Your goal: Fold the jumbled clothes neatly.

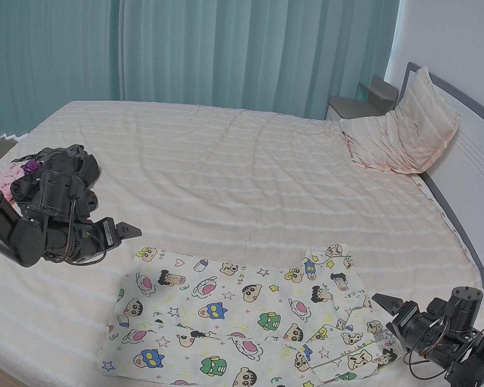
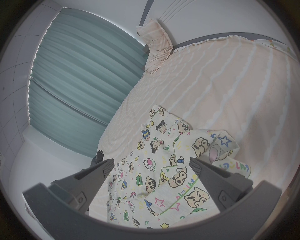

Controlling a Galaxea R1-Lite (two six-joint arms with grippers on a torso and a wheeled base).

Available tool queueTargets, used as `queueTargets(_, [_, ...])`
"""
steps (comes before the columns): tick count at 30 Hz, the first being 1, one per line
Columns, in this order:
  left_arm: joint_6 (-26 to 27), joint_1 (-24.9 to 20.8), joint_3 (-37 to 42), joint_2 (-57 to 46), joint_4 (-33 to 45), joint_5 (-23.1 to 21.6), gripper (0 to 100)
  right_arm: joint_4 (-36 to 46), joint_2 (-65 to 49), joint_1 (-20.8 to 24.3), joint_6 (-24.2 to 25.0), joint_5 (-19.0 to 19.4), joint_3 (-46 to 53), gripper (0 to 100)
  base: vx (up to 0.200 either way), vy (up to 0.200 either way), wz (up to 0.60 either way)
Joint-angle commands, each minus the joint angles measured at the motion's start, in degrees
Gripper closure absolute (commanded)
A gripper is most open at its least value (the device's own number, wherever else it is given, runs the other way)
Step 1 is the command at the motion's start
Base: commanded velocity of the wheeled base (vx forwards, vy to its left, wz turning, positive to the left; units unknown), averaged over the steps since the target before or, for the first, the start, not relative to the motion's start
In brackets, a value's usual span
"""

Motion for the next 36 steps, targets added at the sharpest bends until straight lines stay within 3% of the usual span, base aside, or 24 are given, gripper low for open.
queueTargets(1, [2.8,1.1,-8.5,10.5,3.7,-1.7,0,-0.1,0.2,0.9,-0.1,-0.6,0.7,0,0.0,0.0,0.0])
queueTargets(14, [3.4,0.9,-19.9,24.2,4.4,-1.4,0,-0.1,0.5,1.0,-0.2,-0.6,0.9,0,0.0,0.0,0.0])
queueTargets(36, [3.2,-1.6,-25.9,30.7,1.4,-1.1,0,-0.3,1.5,2.6,-0.1,-0.7,1.3,0,0.0,0.0,0.0])
